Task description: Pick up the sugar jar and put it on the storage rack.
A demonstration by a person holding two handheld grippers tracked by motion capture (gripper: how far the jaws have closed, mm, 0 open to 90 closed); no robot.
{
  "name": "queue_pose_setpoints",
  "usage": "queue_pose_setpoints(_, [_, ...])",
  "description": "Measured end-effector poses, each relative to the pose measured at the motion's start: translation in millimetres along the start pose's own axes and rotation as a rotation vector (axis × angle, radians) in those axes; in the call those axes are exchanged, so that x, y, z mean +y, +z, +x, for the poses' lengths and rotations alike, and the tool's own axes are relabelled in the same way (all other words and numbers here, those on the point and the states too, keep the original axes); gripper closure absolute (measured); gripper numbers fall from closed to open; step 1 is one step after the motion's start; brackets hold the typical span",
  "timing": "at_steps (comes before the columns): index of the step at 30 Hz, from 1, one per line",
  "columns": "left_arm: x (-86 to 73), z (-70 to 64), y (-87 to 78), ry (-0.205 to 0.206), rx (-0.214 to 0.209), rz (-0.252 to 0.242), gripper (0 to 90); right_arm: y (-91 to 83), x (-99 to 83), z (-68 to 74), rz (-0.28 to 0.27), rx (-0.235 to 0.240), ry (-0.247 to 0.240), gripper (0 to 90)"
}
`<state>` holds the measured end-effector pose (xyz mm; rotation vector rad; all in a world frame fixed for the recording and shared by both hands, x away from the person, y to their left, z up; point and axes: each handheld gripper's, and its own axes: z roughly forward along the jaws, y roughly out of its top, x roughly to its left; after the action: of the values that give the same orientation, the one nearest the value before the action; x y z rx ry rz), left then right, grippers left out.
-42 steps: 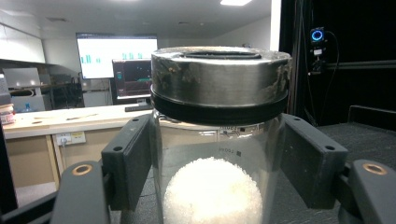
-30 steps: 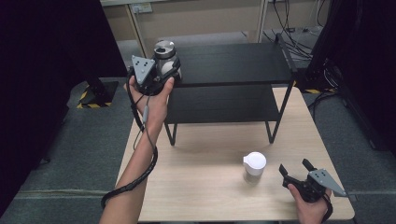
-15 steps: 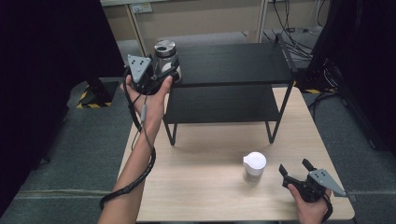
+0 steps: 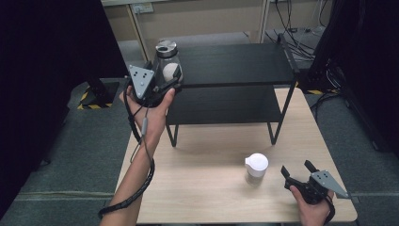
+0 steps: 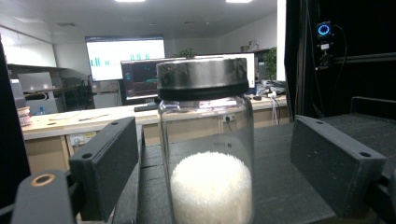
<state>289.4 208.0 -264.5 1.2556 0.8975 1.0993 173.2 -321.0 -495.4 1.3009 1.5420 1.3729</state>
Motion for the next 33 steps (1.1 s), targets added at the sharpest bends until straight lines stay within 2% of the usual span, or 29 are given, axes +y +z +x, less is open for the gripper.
queue_pose_setpoints(10, [-20.6, -3.0, -20.1, 0.005, -0.019, -0.030, 14.8, -0.1, -0.1, -0.1, -0.001, 0.000, 0.002, 5.9])
queue_pose_setpoints(17, [-43.7, -3.1, -34.5, 0.008, -0.065, -0.043, 14.6, 0.0, -0.1, 0.2, -0.001, -0.001, 0.000, 6.0])
queue_pose_setpoints(25, [-70.9, -3.4, -50.9, -0.010, -0.104, -0.075, 14.4, -0.1, -0.2, 0.1, -0.001, -0.001, -0.001, 6.0])
queue_pose_setpoints(33, [-92.3, -3.3, -64.7, -0.017, -0.131, -0.069, 14.2, -0.1, -0.5, 0.3, -0.003, -0.001, -0.003, 6.0])
